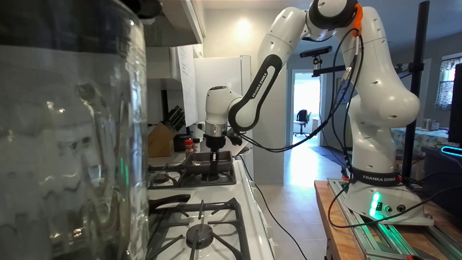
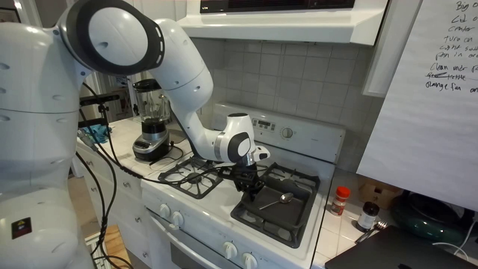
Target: Move the tray to the right
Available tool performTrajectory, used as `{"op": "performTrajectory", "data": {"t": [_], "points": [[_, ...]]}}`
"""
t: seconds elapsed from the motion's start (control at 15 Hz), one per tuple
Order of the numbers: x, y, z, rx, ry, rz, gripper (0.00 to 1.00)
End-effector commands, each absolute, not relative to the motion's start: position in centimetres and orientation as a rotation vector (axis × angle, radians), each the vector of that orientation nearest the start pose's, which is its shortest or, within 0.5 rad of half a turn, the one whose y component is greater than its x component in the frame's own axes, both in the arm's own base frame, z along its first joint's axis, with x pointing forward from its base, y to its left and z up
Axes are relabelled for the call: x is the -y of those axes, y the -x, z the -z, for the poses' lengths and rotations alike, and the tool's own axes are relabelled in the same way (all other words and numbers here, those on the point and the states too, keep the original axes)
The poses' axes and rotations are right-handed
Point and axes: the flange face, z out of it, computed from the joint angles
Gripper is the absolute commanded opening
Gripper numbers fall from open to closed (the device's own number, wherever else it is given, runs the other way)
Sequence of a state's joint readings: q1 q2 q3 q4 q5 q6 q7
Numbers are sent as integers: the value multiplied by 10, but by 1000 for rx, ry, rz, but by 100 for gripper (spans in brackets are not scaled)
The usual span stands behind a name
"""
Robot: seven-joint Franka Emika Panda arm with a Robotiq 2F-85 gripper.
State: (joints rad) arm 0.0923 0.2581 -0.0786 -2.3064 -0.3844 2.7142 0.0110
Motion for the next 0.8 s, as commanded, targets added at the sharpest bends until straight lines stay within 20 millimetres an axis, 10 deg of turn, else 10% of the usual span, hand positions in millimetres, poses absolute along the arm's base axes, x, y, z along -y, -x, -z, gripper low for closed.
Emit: {"op": "performTrajectory", "data": {"t": [0.0, 0.73], "points": [[-18, -545, -246, 619, 3290, 283, 26], [-24, -554, -266, 588, 3312, 339, 98]]}}
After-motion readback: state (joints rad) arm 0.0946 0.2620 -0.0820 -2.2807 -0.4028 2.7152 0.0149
